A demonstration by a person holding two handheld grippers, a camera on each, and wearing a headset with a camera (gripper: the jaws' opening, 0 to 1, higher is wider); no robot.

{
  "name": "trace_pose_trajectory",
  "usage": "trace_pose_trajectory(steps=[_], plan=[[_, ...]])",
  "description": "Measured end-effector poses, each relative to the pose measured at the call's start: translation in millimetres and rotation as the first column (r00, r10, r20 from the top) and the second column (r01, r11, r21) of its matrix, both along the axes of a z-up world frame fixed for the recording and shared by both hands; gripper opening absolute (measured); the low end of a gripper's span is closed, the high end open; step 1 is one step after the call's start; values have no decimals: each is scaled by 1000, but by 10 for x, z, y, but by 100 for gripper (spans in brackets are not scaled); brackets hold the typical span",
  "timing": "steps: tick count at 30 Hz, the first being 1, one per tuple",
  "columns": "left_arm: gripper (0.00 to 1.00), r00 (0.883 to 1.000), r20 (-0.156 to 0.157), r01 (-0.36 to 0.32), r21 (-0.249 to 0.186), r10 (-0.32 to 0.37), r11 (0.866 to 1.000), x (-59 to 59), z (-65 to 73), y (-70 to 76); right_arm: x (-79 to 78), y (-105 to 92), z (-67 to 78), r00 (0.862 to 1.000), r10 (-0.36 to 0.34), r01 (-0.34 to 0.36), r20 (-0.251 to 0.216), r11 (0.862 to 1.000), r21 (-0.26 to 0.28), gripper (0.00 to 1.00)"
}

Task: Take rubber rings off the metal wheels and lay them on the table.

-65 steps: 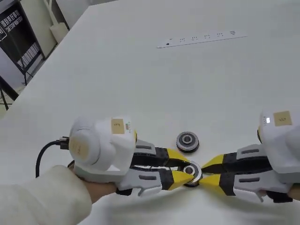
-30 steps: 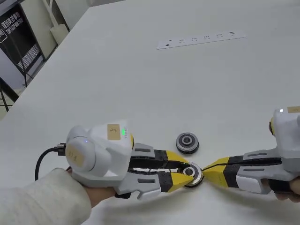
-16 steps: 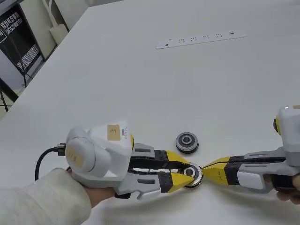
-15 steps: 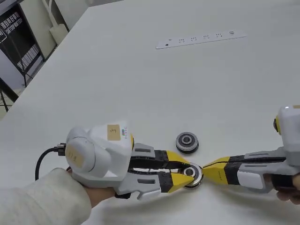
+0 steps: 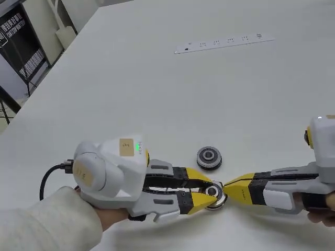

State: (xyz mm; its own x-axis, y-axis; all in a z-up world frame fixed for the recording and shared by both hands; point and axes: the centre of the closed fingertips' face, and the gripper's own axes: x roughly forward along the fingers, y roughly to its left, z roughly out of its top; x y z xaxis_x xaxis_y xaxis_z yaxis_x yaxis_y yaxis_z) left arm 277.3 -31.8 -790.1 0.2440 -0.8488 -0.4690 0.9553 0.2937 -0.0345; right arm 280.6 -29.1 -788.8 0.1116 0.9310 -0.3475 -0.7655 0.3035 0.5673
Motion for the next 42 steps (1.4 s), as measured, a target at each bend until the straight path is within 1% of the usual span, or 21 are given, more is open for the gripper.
trace_pose_trajectory(steps=[7,10,15,19,26,28,30,32,34,42], plan=[[14,1000,1,0,1,0,1000,-4,4,-6,-14,22,14,1000,13,-13,11,1000,3,0],[14,1000,1,0,1,0,1000,-5,5,-7,-21,33,19,999,22,-22,28,1000,-2,0],[14,1000,2,0,1,0,1000,0,2,0,-23,44,18,999,31,-31,37,1000,-6,0],[14,1000,0,-2,1,2,1000,1,1,3,-24,48,17,998,38,-38,54,999,-13,0],[14,1000,1,-3,3,3,1000,-1,1,7,-36,59,27,997,50,-49,60,999,-9,0],[14,1000,1,-5,3,5,1000,-2,1,7,-29,55,18,997,50,-49,65,999,-16,0],[14,1000,-7,-11,-1,11,1000,0,1,10,-28,54,21,997,50,-49,62,999,-14,0],[14,1000,-2,-10,1,10,1000,3,-1,15,-28,53,24,997,48,-47,57,999,-12,0],[14,1000,-5,-11,1,11,1000,4,-2,17,-21,49,26,997,44,-44,57,999,-13,0],[14,1000,-8,-8,24,9,1000,4,-6,17,-24,53,49,997,43,-42,59,999,-16,0]])
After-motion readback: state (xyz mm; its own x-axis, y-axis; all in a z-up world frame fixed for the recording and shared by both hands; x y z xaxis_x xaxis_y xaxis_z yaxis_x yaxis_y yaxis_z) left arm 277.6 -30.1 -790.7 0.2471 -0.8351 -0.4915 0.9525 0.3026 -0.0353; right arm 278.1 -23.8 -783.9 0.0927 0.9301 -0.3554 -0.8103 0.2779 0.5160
